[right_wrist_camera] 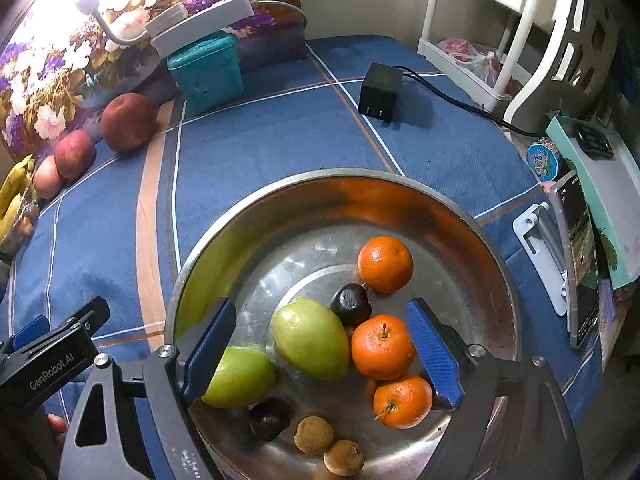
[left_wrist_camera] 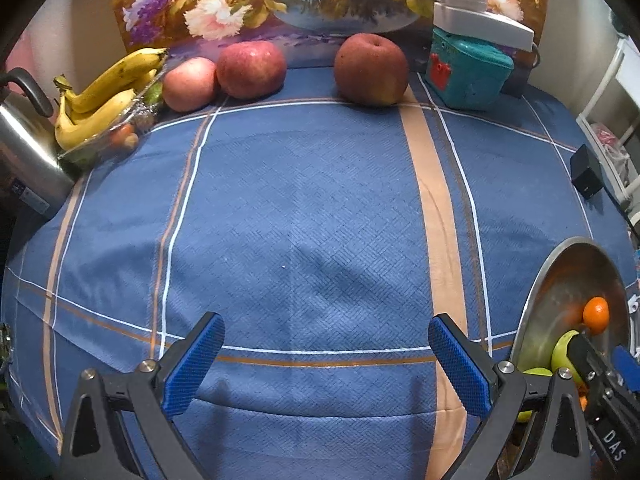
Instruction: Organize fruits
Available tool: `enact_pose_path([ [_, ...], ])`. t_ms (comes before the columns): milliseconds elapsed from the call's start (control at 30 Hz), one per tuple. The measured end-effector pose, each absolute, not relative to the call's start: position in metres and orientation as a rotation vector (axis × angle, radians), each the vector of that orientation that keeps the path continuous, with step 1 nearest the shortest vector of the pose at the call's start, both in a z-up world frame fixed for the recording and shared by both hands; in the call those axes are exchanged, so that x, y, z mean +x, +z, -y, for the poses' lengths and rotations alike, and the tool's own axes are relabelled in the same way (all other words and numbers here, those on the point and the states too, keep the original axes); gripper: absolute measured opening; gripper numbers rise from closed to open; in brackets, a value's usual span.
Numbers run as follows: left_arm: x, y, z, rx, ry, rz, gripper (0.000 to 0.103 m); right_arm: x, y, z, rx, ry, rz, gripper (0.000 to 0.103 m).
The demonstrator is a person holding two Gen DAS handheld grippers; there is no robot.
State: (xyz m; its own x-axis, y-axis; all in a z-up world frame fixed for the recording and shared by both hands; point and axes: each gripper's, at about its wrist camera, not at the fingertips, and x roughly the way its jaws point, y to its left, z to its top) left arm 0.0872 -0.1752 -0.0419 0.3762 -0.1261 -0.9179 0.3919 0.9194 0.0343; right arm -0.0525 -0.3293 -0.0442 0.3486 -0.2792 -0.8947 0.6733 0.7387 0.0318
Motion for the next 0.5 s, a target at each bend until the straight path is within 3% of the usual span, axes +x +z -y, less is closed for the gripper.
enact_pose_path([
  [500,0.059,-0.031,0.178,0.373,-0.18,-1.046,0.103,-0.057,-0.049,0.313,0.416,-0.621,-1.061,0.087],
])
